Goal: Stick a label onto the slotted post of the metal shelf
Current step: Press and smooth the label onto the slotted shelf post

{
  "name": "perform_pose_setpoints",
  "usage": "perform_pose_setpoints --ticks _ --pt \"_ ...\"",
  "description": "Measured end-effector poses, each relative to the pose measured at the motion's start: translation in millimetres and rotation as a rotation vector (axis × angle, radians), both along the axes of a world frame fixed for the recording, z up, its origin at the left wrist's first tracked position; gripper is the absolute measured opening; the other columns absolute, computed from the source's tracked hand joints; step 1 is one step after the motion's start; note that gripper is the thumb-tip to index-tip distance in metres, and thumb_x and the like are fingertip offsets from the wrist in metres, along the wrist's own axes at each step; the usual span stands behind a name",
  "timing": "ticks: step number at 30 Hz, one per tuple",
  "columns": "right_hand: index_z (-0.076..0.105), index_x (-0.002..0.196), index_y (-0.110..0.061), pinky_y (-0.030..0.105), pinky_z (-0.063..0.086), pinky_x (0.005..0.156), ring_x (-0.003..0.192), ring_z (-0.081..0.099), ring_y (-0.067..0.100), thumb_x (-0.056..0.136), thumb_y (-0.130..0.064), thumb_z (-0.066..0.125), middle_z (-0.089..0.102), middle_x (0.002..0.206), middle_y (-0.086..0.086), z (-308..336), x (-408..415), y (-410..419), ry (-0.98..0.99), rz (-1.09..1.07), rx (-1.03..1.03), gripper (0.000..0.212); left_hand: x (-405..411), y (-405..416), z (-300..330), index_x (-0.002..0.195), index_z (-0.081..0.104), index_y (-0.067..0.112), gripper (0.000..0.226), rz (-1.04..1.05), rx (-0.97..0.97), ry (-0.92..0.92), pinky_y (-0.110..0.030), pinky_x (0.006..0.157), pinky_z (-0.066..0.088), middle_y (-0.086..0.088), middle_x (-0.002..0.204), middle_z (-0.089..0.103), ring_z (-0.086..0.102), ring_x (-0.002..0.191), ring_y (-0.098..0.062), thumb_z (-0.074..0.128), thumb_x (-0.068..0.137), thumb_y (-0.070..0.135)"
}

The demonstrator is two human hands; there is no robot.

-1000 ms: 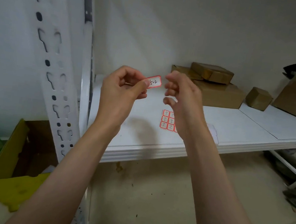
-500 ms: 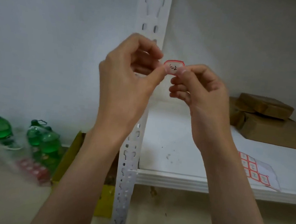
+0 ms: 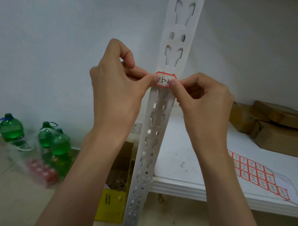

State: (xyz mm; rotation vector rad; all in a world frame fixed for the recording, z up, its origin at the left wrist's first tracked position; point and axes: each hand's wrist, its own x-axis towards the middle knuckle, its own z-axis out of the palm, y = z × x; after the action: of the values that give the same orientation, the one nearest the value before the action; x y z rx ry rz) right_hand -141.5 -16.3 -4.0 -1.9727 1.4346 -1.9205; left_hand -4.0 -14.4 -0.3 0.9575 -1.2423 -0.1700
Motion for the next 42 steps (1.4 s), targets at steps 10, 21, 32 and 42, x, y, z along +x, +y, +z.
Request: perform_pose_setpoints --ticks 10,21,32,42 --pt "0.063 0.076 -0.030 0.006 0.047 0.066 0.067 0.061 -0.003 0.091 -0.033 0.074 0.059 0.069 -0.021 3 8 1 0.087 -0.146 -0.006 0.019 -7 2 -1 0.082 0.037 0.025 0.050 0.040 -0.046 0.008 -0.010 0.067 0.053 0.005 0.073 0.070 0.070 0.067 0.001 0.087 0.077 0.020" --pt "0.066 0.079 -0.024 0.011 0.046 0.064 0.069 0.061 0.004 0.093 -0.035 0.071 0.063 0.074 -0.012 4 9 1 0.093 -0.190 0.034 0.019 -13 2 -1 0.088 0.039 0.019 0.047 0.091 -0.072 -0.027 -0.014 0.068 0.056 0.004 0.073 0.069 0.069 0.065 -0.004 0.085 0.078 0.017" --pt "0.067 0.079 -0.021 0.026 0.054 0.071 0.071 0.062 0.009 0.094 -0.034 0.070 0.062 0.074 -0.014 2 12 -3 0.087 -0.223 0.013 0.020 -15 -1 -3 0.088 0.040 0.018 0.044 0.114 -0.097 -0.061 -0.025 0.067 0.059 0.004 0.071 0.067 0.069 0.064 -0.008 0.083 0.080 0.015" --pt "0.064 0.098 -0.025 0.020 0.059 0.076 0.080 0.067 0.000 0.085 -0.040 0.077 0.067 0.085 -0.015 -2 2 -9 -0.171 -0.008 0.086 0.024 -5 -11 -6 0.100 0.055 0.018 0.039 -0.052 0.032 0.029 -0.007 0.067 0.049 0.005 0.088 0.067 0.067 0.076 -0.006 0.085 0.078 0.031"
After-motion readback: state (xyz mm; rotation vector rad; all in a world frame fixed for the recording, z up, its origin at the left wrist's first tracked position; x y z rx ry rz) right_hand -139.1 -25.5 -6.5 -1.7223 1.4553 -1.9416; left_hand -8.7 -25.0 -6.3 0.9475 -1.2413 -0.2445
